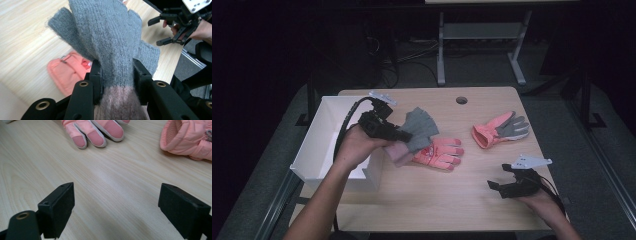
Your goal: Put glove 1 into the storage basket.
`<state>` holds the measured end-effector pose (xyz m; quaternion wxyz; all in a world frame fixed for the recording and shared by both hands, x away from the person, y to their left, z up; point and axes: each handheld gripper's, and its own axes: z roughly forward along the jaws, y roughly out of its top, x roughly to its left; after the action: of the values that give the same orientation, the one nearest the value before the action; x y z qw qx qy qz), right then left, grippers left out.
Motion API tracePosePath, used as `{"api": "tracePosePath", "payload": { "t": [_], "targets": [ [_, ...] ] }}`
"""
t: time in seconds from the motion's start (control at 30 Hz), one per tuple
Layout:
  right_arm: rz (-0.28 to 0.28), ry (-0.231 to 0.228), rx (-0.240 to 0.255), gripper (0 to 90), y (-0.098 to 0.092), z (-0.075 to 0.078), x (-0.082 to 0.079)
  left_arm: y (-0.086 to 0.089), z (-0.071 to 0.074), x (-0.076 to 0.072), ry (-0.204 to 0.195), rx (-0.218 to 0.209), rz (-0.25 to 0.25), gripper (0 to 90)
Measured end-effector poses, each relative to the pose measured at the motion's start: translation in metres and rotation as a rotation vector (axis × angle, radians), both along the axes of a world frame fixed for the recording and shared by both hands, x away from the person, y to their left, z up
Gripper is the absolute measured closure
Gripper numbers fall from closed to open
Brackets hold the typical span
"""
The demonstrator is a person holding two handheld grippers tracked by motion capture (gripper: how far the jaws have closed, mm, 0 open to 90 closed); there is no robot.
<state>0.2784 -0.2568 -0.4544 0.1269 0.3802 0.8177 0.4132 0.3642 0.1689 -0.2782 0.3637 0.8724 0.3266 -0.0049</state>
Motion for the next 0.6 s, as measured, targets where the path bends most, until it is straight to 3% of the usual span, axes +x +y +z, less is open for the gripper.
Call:
{"api": "tracePosePath", "payload": {
  "t": [0.4, 0.6],
  "targets": [
    [0.000, 0.008, -0.006, 13.6, 0.002, -0.001, 0.000, 0.045, 0.010, 0.009, -0.024, 0.012, 0.115, 66.8],
    [-0.008, 0.013, -0.005, 13.6, 0.002, -0.001, 0.001, 0.071, 0.010, 0.015, -0.042, 0.019, 0.207, 66.8]
  ]
}}
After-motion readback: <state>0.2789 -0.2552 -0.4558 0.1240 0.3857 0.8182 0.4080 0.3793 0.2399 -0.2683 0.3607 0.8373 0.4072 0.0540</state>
